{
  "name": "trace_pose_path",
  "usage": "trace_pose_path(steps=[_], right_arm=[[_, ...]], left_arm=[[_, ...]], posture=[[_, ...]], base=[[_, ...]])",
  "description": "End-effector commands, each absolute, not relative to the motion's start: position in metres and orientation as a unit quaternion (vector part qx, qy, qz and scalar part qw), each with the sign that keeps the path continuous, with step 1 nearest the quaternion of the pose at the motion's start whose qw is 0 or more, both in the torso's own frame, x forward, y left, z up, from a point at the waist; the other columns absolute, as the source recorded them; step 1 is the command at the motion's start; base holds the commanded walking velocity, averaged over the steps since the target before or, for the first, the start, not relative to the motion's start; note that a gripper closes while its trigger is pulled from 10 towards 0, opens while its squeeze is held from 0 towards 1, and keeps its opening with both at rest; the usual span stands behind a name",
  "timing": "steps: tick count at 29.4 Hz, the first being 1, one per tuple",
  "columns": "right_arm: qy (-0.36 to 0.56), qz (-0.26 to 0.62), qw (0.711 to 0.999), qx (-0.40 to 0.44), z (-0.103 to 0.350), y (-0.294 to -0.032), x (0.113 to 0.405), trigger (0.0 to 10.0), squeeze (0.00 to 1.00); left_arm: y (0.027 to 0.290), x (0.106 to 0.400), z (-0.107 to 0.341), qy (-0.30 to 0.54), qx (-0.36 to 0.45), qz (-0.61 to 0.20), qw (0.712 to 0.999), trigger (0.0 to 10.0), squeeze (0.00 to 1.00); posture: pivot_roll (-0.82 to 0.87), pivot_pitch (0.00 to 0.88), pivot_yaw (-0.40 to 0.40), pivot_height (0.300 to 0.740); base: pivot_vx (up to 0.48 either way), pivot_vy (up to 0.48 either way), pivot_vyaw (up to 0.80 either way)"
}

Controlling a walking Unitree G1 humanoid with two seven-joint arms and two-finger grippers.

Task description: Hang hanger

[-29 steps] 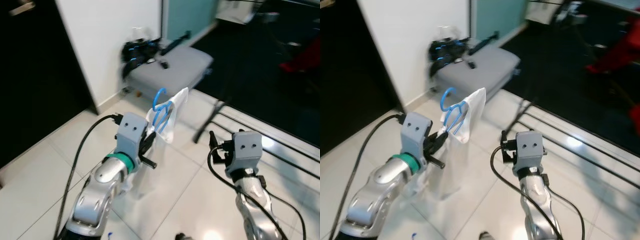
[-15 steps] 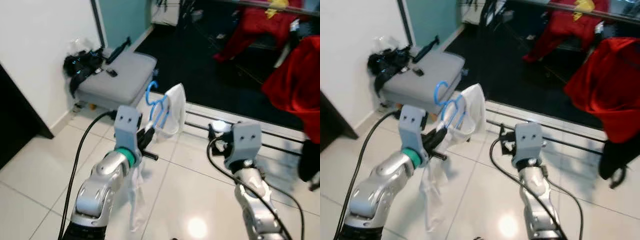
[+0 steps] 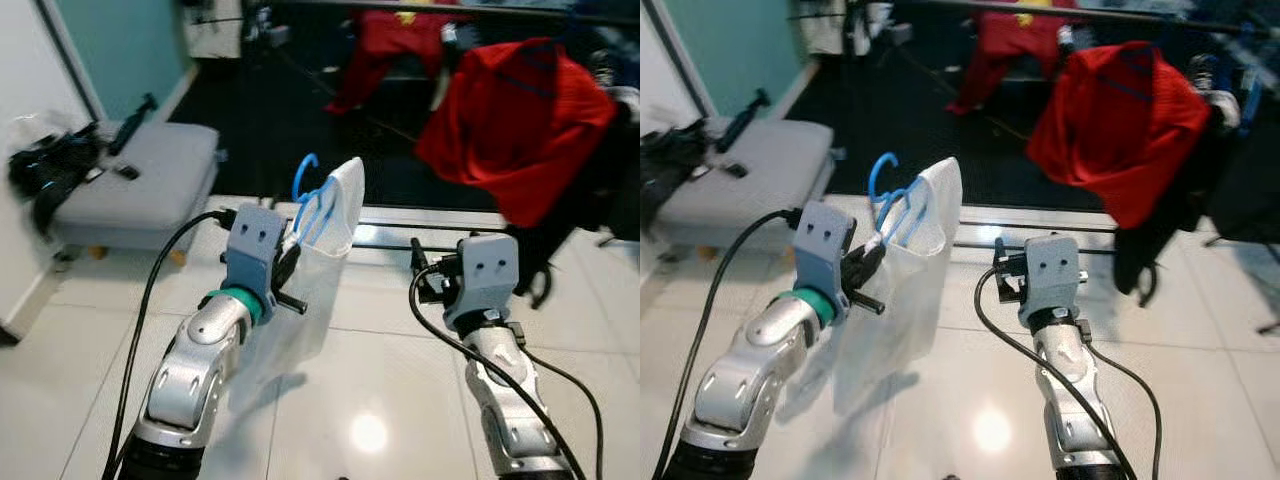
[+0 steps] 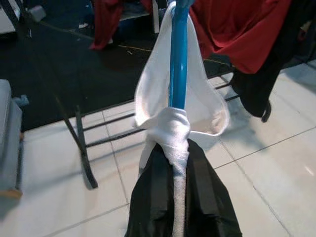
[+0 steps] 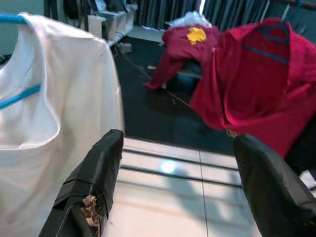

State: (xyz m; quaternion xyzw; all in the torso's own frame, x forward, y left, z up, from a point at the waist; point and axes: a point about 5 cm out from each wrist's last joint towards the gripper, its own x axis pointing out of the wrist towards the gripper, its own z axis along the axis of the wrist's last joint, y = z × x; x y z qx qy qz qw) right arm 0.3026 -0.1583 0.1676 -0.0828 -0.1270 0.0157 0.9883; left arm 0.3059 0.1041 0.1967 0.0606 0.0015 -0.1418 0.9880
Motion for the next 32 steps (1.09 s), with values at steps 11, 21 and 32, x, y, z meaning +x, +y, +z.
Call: trace_pose_path(steps=[11,21,32], right_arm=[[-0.139,0.023,0.985,-0.095,0.1689,-0.1538,0.3023,10.0,0.00],[-0.139,0.026,0.985,-0.099,0.1672,-0.1537,0.3024,10.0,0.00],[-0.136,0.026,0.985,-0.104,0.1650,-0.1553,0.3031,10.0,0.00]], left_arm=[[0.1148,0.3098,0.1995,-0.010,0.071,-0.079,0.994,10.0,0.00],[0.1113,0.3084,0.2013,-0.026,0.077,-0.087,0.993,10.0,0.00],[0.1075,0.3085,0.2040,-0.038,0.077,-0.096,0.992,10.0,0.00]], posture=[[-0.16,0.105,0.101,0.740],[-0.16,0.103,0.099,0.740],[-0.17,0.096,0.096,0.740]], base=[[0.000,0.000,0.00],[0.034,0.000,0.00],[0.450,0.000,0.00]])
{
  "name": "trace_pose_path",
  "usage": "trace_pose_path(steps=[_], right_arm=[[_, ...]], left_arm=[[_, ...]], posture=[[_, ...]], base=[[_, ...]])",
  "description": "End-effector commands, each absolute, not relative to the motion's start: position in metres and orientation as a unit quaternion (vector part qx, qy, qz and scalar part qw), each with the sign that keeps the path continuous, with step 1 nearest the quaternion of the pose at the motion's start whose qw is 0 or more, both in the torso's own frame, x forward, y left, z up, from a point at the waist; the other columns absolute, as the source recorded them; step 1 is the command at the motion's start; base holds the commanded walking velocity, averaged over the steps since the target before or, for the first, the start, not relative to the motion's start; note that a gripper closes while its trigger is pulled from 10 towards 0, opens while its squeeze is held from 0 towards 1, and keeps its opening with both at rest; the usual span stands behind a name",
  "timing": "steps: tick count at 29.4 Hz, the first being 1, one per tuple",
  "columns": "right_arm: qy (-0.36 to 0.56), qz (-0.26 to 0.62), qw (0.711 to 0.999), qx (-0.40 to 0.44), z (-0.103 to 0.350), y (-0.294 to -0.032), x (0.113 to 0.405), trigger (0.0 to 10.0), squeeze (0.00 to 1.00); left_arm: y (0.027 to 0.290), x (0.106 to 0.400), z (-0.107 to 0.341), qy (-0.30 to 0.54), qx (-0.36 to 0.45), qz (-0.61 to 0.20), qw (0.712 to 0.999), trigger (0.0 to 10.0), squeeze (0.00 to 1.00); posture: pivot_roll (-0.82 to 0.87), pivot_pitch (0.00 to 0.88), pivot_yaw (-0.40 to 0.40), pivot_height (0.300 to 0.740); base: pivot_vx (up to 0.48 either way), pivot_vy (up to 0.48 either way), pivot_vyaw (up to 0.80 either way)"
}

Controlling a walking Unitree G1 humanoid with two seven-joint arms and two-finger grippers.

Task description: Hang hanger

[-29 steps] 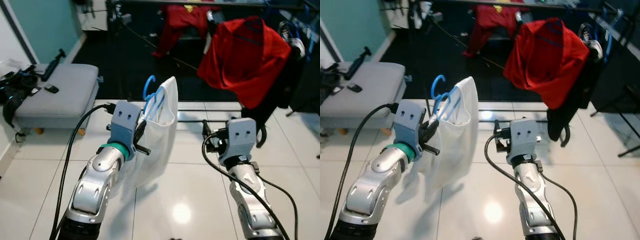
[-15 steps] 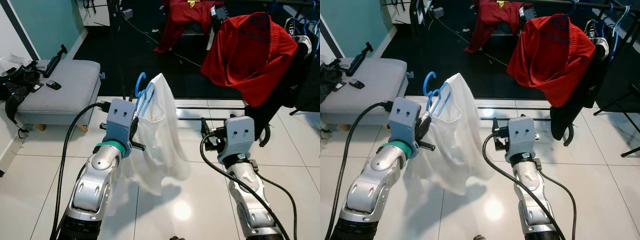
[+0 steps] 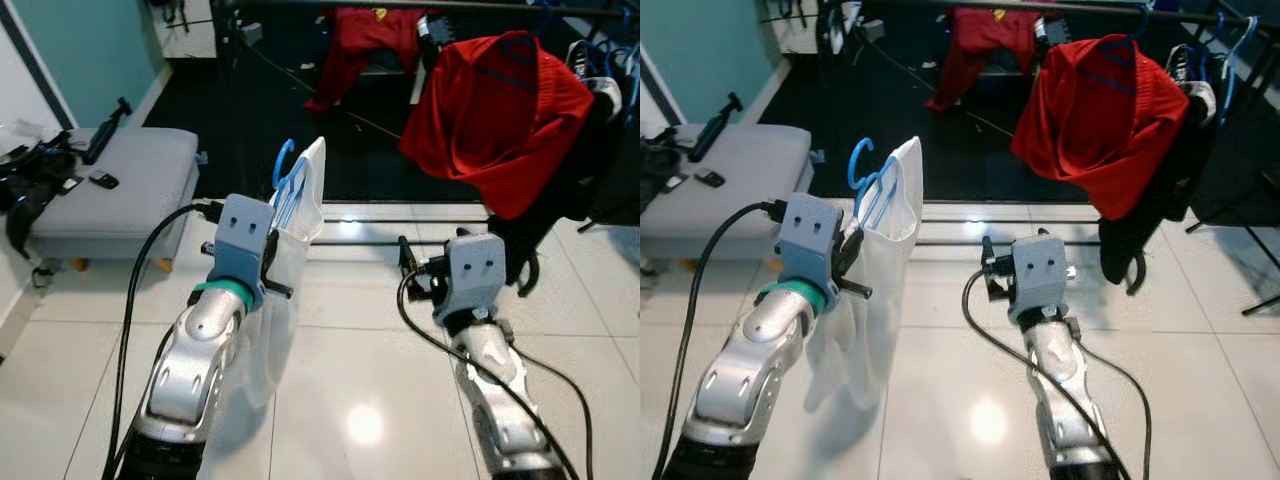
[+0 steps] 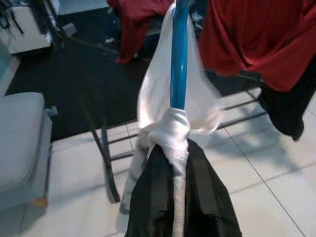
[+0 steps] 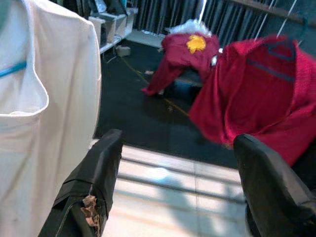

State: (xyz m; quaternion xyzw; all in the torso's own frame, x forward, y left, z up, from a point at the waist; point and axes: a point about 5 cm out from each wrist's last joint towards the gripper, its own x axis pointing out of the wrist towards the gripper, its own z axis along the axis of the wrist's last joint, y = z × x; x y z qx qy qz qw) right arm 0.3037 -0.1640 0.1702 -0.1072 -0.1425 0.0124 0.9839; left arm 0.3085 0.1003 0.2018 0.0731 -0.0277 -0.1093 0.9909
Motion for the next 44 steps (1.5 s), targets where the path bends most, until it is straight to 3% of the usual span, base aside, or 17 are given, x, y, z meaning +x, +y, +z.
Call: trace_pose_path(steps=[1,11,25,44], right_arm=[[-0.136,0.026,0.985,-0.104,0.1649,-0.1555,0.3031,10.0,0.00],[-0.135,0.025,0.985,-0.104,0.1639,-0.1563,0.3039,10.0,0.00],[-0.133,0.018,0.986,-0.099,0.1638,-0.1593,0.3058,10.0,0.00],[-0.135,0.016,0.985,-0.103,0.1636,-0.1596,0.3059,10.0,0.00]], left_arm=[[0.1073,0.3085,0.2040,-0.038,0.076,-0.096,0.992,10.0,0.00],[0.1063,0.3086,0.2046,-0.042,0.074,-0.099,0.991,10.0,0.00],[0.1043,0.3084,0.2057,-0.046,0.073,-0.106,0.991,10.0,0.00],[0.1010,0.3079,0.2111,-0.056,0.067,-0.112,0.990,10.0,0.00]], posture=[[-0.17,0.096,0.096,0.740],[-0.17,0.095,0.095,0.740],[-0.17,0.097,0.096,0.740],[-0.16,0.103,0.093,0.740]], base=[[0.431,0.000,0.00],[0.422,0.000,0.00],[0.405,0.000,-0.67],[0.395,0.000,0.00]])
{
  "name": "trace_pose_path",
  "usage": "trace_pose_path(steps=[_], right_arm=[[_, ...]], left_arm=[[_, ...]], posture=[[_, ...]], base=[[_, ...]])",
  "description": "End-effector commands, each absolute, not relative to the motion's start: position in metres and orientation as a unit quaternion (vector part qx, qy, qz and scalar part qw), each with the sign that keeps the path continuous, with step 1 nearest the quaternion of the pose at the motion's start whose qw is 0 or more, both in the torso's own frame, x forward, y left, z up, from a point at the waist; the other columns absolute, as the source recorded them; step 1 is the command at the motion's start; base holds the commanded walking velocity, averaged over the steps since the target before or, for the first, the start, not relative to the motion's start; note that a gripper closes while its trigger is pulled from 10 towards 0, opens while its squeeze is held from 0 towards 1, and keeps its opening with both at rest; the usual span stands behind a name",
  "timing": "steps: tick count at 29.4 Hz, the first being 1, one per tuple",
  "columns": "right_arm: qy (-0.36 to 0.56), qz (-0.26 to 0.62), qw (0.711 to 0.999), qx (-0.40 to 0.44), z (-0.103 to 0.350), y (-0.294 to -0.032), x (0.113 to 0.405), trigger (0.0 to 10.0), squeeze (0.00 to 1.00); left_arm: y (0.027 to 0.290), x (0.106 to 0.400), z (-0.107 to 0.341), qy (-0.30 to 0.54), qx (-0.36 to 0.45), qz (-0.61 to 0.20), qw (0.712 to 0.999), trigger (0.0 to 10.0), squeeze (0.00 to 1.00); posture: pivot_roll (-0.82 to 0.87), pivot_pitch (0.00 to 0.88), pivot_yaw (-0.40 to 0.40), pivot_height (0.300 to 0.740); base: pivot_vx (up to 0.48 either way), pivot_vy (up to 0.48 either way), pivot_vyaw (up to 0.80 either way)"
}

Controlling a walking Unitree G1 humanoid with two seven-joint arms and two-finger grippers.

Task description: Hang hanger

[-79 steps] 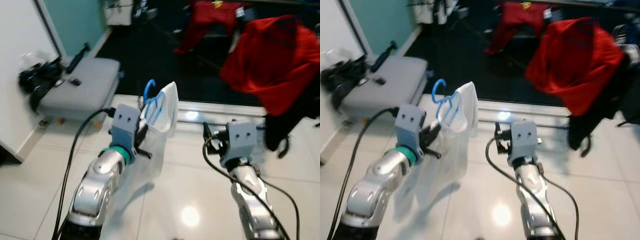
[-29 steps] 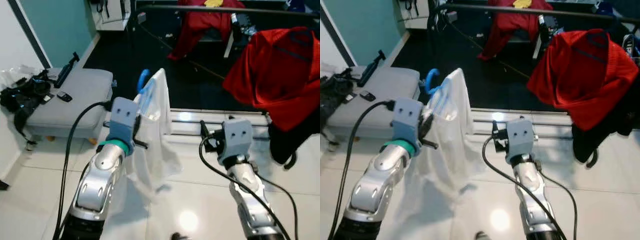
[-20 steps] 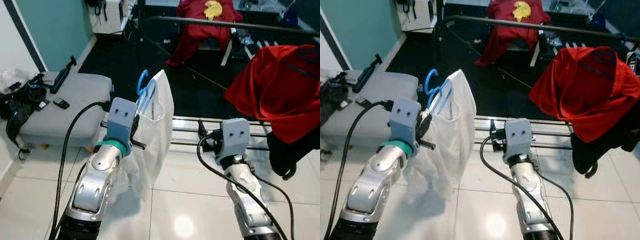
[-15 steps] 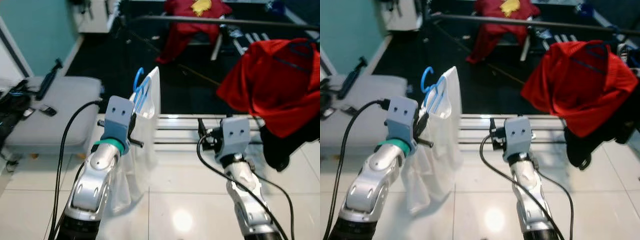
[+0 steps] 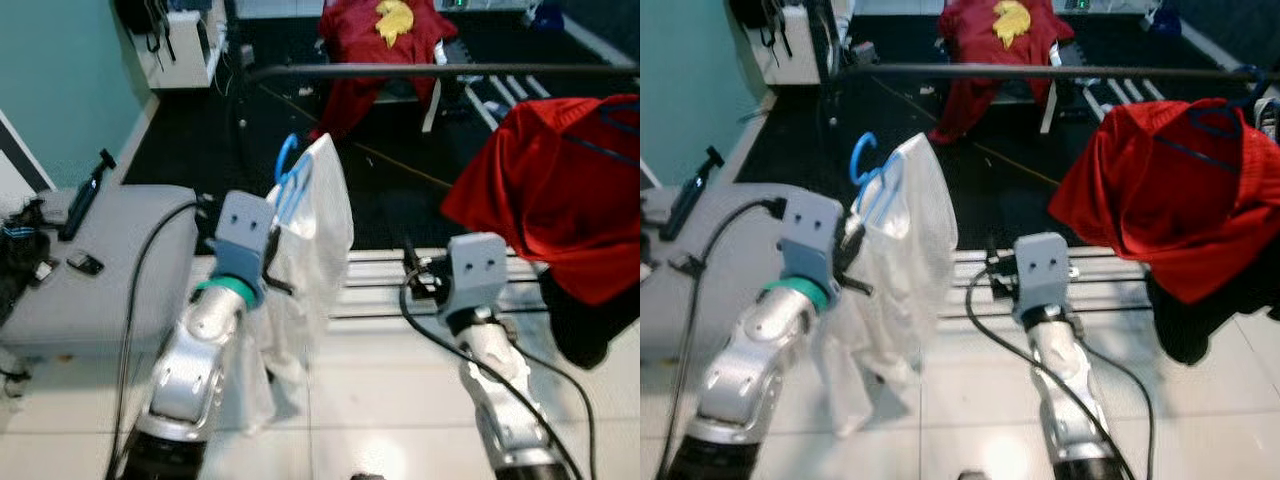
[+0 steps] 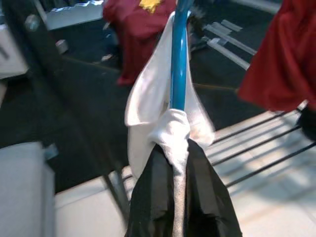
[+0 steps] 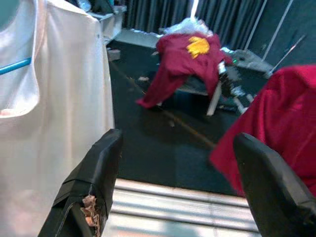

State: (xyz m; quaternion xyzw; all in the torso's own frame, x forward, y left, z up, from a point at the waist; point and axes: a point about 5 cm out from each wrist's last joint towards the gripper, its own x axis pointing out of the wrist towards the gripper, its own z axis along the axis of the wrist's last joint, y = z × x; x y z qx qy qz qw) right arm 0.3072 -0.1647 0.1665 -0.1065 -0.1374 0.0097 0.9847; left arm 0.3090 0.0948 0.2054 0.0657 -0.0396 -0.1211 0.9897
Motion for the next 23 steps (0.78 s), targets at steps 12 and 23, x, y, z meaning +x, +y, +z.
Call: trace_pose_path(steps=[12,23], right_arm=[[-0.136,0.012,0.985,-0.107,0.165,-0.162,0.309,10.0,0.00],[-0.134,0.010,0.985,-0.111,0.163,-0.164,0.310,10.0,0.00]], left_arm=[[0.076,0.294,0.225,-0.105,0.082,-0.196,0.971,10.0,0.00],[0.055,0.267,0.240,-0.143,0.064,-0.350,0.924,10.0,0.00]], posture=[[-0.16,0.107,0.092,0.740],[-0.16,0.110,0.090,0.740]], base=[[0.391,0.000,0.00],[0.136,0.000,0.00]])
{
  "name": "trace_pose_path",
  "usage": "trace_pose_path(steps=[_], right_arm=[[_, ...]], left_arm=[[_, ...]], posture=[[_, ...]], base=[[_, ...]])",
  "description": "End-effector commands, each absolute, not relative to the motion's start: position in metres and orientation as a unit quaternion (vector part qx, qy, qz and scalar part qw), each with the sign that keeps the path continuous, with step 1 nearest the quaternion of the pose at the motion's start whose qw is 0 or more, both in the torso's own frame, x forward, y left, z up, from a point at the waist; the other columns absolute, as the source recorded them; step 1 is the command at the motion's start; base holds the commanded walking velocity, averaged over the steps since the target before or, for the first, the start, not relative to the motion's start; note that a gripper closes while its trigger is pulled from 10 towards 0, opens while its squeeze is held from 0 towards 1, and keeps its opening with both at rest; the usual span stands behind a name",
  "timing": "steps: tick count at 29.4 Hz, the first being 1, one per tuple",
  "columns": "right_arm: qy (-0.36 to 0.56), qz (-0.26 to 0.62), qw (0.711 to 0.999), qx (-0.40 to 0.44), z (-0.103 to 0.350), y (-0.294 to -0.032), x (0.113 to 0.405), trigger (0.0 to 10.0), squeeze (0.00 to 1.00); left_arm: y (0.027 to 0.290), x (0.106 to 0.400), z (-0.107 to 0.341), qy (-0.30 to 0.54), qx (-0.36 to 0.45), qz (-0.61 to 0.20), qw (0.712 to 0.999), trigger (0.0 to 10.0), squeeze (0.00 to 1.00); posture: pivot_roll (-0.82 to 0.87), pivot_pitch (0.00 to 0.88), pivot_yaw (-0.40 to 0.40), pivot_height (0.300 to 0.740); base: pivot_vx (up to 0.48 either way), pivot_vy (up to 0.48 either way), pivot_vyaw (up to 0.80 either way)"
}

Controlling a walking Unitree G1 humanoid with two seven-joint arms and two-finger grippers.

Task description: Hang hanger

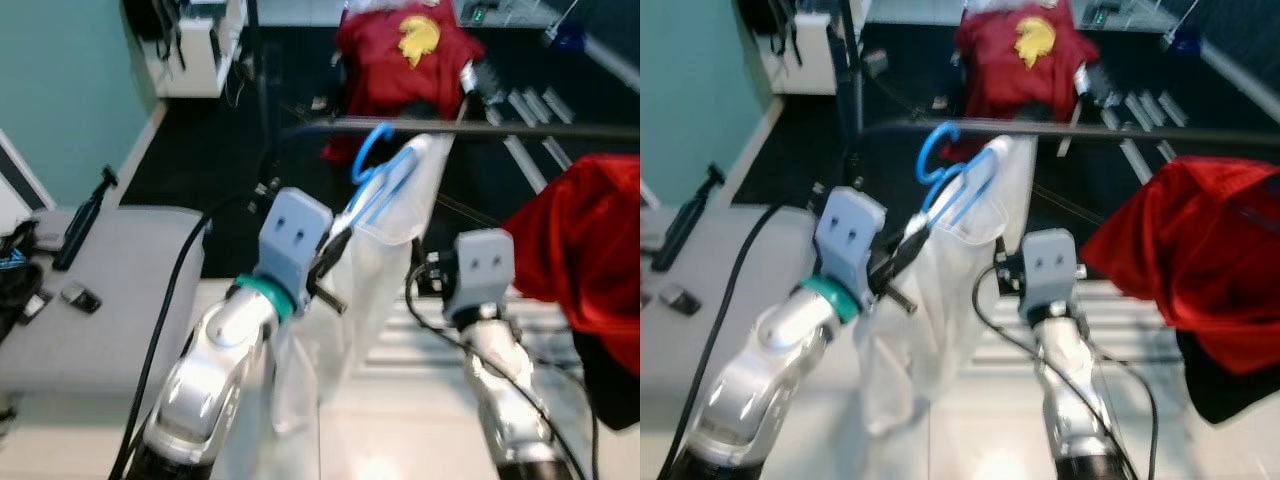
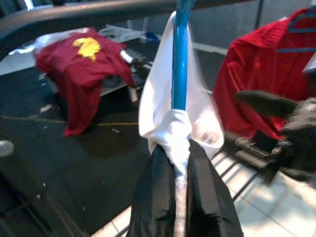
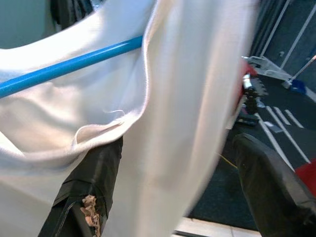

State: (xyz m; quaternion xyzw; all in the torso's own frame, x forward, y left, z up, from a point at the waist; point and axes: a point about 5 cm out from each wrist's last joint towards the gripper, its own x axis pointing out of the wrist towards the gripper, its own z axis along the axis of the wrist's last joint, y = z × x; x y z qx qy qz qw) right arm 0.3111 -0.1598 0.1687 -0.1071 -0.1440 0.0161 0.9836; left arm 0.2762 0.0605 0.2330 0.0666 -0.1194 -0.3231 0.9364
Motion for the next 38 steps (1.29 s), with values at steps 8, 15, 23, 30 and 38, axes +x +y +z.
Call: trace_pose_path(steps=[8,15,23,30,38], right_arm=[[-0.134,0.012,0.985,-0.112,0.163,-0.163,0.312,10.0,0.00],[-0.134,0.012,0.984,-0.113,0.163,-0.162,0.312,10.0,0.00],[-0.132,0.007,0.984,-0.117,0.162,-0.167,0.311,10.0,0.00],[-0.136,0.016,0.984,-0.115,0.164,-0.161,0.314,10.0,0.00],[-0.135,0.022,0.984,-0.114,0.163,-0.158,0.315,10.0,0.00]], left_arm=[[0.048,0.276,0.241,-0.128,0.083,-0.328,0.932,10.0,0.00],[0.044,0.283,0.234,-0.098,0.127,-0.352,0.922,10.0,0.00],[0.054,0.281,0.220,-0.052,0.141,-0.359,0.921,10.0,0.00],[0.043,0.302,0.234,-0.051,0.096,-0.277,0.955,10.0,0.00],[0.026,0.321,0.267,-0.086,0.074,-0.236,0.965,10.0,0.00]], posture=[[-0.16,0.112,0.087,0.740],[-0.17,0.112,0.091,0.740],[-0.16,0.114,0.089,0.740],[-0.15,0.114,0.082,0.740],[-0.15,0.114,0.083,0.740]], base=[[0.000,0.000,0.00],[0.000,0.000,0.00],[0.000,0.000,0.00],[0.000,0.000,0.00],[0.000,0.000,0.00]])
